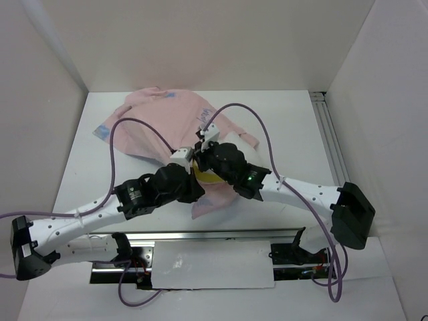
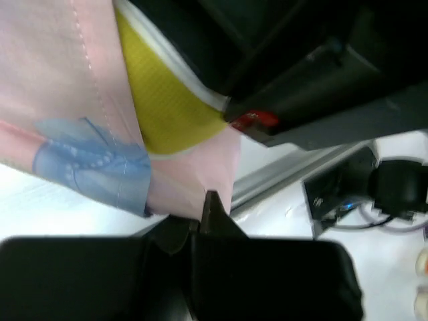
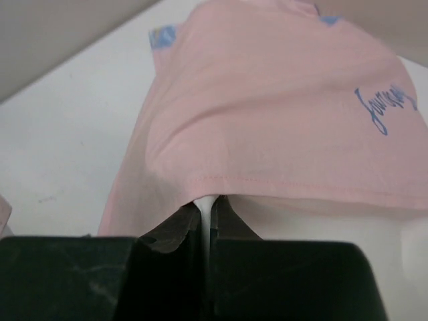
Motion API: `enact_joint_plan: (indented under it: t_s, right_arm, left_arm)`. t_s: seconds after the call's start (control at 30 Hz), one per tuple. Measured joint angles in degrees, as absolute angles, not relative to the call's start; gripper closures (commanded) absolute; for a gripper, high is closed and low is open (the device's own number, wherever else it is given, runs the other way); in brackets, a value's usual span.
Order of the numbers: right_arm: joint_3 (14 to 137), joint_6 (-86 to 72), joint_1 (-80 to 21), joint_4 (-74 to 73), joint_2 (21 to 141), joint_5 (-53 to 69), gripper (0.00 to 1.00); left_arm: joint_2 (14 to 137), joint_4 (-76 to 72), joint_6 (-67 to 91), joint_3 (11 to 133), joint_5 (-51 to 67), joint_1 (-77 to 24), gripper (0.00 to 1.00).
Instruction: Put the pillow into the pillowcase
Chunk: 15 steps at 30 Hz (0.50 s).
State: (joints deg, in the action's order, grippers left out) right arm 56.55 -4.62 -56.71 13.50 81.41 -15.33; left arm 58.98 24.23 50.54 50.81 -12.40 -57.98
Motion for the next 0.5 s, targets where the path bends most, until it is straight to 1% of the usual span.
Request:
enact_joint_plan:
  t_s: [0.13, 0.23, 0.27, 0.3, 0.33, 0.37, 0.4, 0.43, 0.47, 0.5]
  right_arm:
    - [57.41, -4.93, -55.72, 18.57, 81.25, -13.26, 1.0]
    - [57.63, -4.82, -53.78, 18.65, 83.57, -11.99, 1.0]
    - [57.43, -4.97, -53.23, 18.26, 84.42, -11.18, 1.0]
    - [56.84, -5.52, -52.64, 18.04, 84.9, -10.17, 0.97]
    - [55.57, -6.26, -52.1, 17.89, 84.99, -8.97, 0.88]
    - [53.89, -7.14, -51.62, 17.63, 84.58, -7.77, 0.63]
    - [52.29, -8.19, -51.2, 16.71, 84.03, -6.5, 0.43]
    - [50.5, -8.75, -50.54, 15.42, 83.29, -5.37, 0.23]
    - [48.8, -9.3, -49.91, 13.65, 82.21, -4.84, 0.0]
    - [47.35, -9.61, -49.01, 11.2, 80.97, -4.51, 0.0]
  left_arm:
    - [58.96, 27.79, 52.05, 55.09, -17.93, -61.65, 1.0]
    - [59.18, 27.44, 49.04, 56.47, -17.63, -66.24, 1.0]
    - [59.44, 27.53, 48.23, 56.58, -17.41, -66.98, 0.99]
    - [60.03, 27.79, 48.03, 56.62, -17.1, -67.44, 0.81]
    - [60.97, 28.32, 47.92, 56.69, -16.75, -67.66, 0.72]
    - [62.13, 28.77, 47.86, 56.75, -16.1, -67.83, 0.65]
    - [63.24, 28.97, 47.88, 56.95, -14.83, -68.2, 0.53]
    - [64.18, 29.15, 47.86, 57.32, -13.85, -68.69, 0.46]
    - [64.97, 29.19, 48.03, 57.84, -12.67, -69.21, 0.37]
    - [65.41, 29.3, 47.81, 58.39, -11.73, -69.52, 0.31]
